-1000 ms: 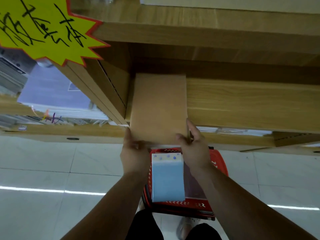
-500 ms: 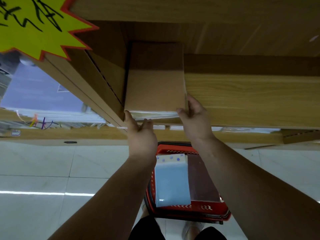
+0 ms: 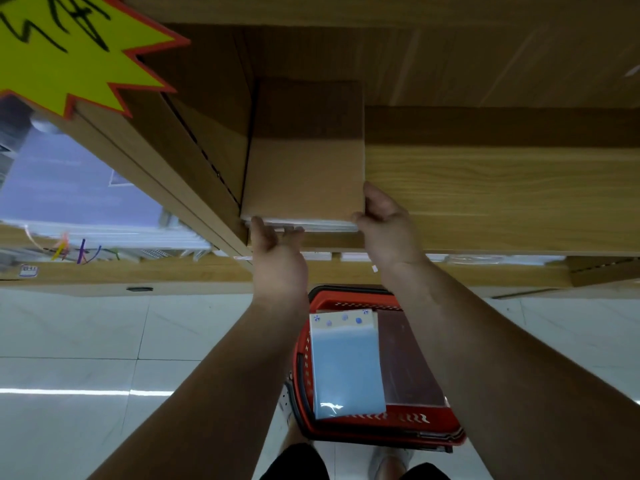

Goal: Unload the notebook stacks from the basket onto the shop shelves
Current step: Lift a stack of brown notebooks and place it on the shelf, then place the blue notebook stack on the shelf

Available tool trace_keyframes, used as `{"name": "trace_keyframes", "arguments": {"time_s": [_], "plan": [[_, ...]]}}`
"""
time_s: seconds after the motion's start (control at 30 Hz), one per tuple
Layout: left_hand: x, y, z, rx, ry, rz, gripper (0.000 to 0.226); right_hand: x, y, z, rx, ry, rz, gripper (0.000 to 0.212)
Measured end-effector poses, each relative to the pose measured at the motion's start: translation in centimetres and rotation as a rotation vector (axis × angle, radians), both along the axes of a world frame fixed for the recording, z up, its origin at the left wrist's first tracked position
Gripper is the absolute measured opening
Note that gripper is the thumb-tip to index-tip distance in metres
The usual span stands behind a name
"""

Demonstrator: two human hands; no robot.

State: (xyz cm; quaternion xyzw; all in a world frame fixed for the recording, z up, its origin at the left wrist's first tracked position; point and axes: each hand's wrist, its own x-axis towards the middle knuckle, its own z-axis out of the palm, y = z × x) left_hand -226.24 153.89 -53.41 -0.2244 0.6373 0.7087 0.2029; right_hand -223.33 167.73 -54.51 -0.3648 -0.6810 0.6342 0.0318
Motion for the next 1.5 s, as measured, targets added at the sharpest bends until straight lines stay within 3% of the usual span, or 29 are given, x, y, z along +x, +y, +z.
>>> {"name": "trace_keyframes", "arguments": {"time_s": [0.13,0.3,0.47,0.57,0.67,0.77,0.87,1.0,1.2,1.37,1.5], "plan": [[0.6,-2.0,-0.3,0.074,0.023,-0.007,0.063,-1.0,1.1,1.0,0.033,0.016,0.088,0.046],[0.2,-2.7,-0.6,0.042,0.078,-0.152,0.057,-1.8,1.1,0.3,0.029,0.01,0.144,0.056],[0.2,-2.8,-0.5,0.041,0.022,-0.169,0.082,-1.5,1.1,0.9,0.06,0.006,0.176,0.059],[2.1,-3.2,-0.2,-0.056,0.061,-0.114,0.074,0.8,0.2,0.7,0.132,0.081,0.005,0.059],[5.5,-3.8,-1.5,-0.204,0.138,-0.192,0.05,6.5,0.5,-1.8,0.281,0.154,-0.162,0.057],[9.5,-4.4,-4.9,-0.255,0.116,-0.255,0.042,12.5,2.0,-5.6,0.554,0.188,-0.087,0.05],[13.1,-5.0,-9.8,-0.317,0.04,-0.263,0.048,16.6,2.6,-9.9,0.63,0.149,0.038,0.049],[15.8,-5.2,-17.8,-0.472,0.016,-0.424,0.042,19.9,2.0,-17.6,0.507,-0.031,0.196,0.051],[17.3,-5.9,-29.9,-0.797,0.074,-0.807,0.065,22.6,0.4,-29.8,0.316,-0.302,0.298,0.051],[17.3,-7.3,-35.8,-0.8,0.121,-0.797,0.074,23.8,-1.4,-35.8,0.249,-0.313,0.259,0.059],[17.8,-7.9,-38.2,-0.661,0.081,-0.733,0.086,24.8,-2.8,-38.6,0.162,-0.309,0.234,0.064]]}}
